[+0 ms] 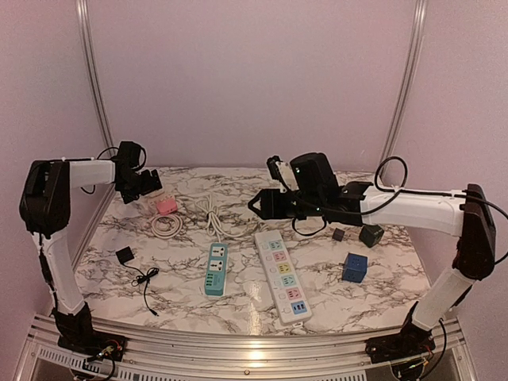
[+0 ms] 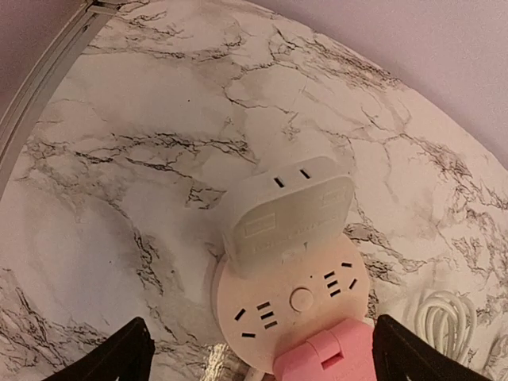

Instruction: Pull the plug off the socket

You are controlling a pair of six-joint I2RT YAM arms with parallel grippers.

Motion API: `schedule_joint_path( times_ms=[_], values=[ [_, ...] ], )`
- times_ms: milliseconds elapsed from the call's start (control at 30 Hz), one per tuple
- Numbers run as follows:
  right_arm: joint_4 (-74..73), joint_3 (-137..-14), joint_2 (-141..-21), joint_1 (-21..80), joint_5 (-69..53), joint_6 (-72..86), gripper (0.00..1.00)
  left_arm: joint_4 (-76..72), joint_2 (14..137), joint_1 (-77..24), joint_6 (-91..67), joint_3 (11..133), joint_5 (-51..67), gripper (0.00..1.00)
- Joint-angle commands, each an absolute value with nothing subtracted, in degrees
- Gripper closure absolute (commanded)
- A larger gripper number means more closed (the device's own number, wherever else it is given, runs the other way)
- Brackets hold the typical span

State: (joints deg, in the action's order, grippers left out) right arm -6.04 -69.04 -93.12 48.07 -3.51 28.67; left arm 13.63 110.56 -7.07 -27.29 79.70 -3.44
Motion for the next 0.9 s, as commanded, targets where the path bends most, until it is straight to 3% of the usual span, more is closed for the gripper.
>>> schedule_joint_path(
  times_ms=[0,467,867],
  values=[
    [-8.88,-68.17,-90.44,47.62,-1.38,28.87,0.44,15.52,116.43,-7.12,-23.37,86.17,-3.38,0.01],
    [-11.55,-66.27,-87.1,47.45,1.86,29.19,0.44,18.75,130.3,-8.09,-21.23,100.18,-2.63,0.01],
    [-10.73,-64.89,-87.26,47.15,1.68,29.62,0.44,10.3,124.94,-12.2,-30.39,88.98,-2.11,0.01]
  ],
)
